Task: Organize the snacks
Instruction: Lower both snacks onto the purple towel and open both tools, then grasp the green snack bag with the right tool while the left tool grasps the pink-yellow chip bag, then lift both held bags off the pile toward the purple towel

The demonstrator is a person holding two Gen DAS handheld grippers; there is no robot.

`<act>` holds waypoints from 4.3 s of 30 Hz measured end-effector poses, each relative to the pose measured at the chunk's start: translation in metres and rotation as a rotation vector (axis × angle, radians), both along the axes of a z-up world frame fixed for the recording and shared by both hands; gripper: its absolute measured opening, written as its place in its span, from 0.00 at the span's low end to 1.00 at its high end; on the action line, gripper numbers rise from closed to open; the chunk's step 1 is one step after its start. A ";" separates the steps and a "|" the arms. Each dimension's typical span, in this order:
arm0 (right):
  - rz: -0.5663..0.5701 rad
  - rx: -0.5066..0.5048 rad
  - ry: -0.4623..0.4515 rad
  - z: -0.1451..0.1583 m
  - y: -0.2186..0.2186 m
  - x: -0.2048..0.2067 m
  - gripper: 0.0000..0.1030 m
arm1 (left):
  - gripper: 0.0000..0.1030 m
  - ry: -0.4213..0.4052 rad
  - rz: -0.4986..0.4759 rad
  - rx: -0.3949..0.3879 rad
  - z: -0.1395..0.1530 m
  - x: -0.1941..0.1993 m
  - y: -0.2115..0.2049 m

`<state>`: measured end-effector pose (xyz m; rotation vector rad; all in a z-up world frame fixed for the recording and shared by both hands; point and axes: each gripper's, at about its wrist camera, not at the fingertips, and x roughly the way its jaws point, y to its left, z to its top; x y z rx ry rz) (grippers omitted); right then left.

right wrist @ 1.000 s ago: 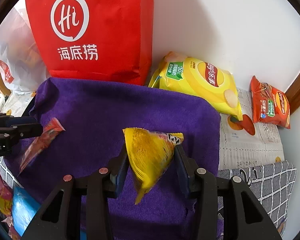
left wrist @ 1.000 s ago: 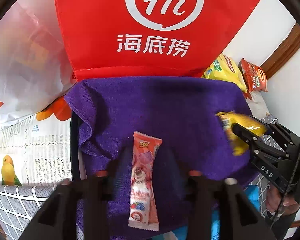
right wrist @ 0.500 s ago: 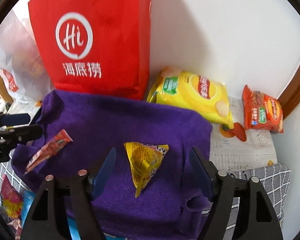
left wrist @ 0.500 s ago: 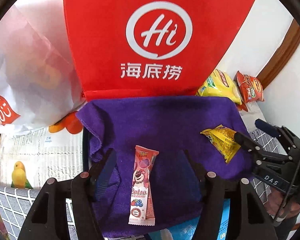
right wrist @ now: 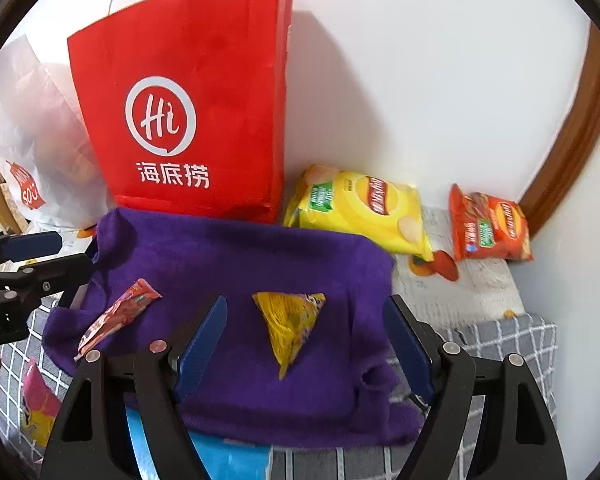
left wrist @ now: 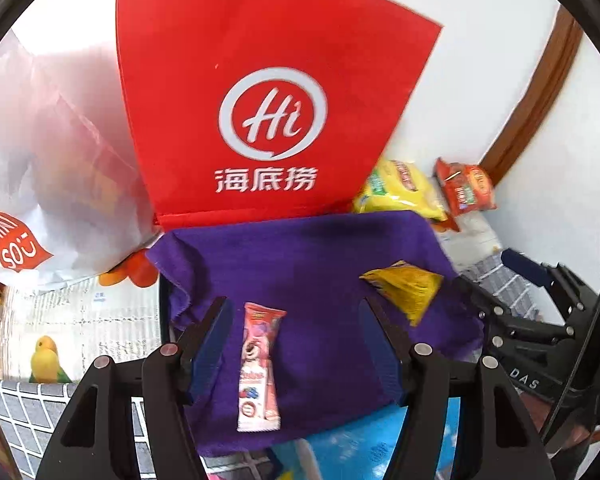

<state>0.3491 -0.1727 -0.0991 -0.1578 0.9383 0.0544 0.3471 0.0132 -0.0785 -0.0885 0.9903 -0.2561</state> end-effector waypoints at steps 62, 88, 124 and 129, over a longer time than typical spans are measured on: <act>0.079 0.243 0.185 -0.060 0.033 -0.202 0.33 | 0.62 0.080 0.147 0.008 -0.004 -0.169 0.078; 0.017 0.226 0.138 -0.066 -0.027 -0.211 0.36 | 0.48 0.187 0.120 0.018 -0.071 -0.123 0.053; -0.001 0.189 -0.055 0.038 -0.026 -0.218 0.36 | 0.48 0.001 0.025 -0.085 0.037 -0.195 0.034; 0.001 0.194 -0.077 0.048 -0.024 -0.214 0.36 | 0.48 -0.004 -0.006 -0.089 0.042 -0.195 0.022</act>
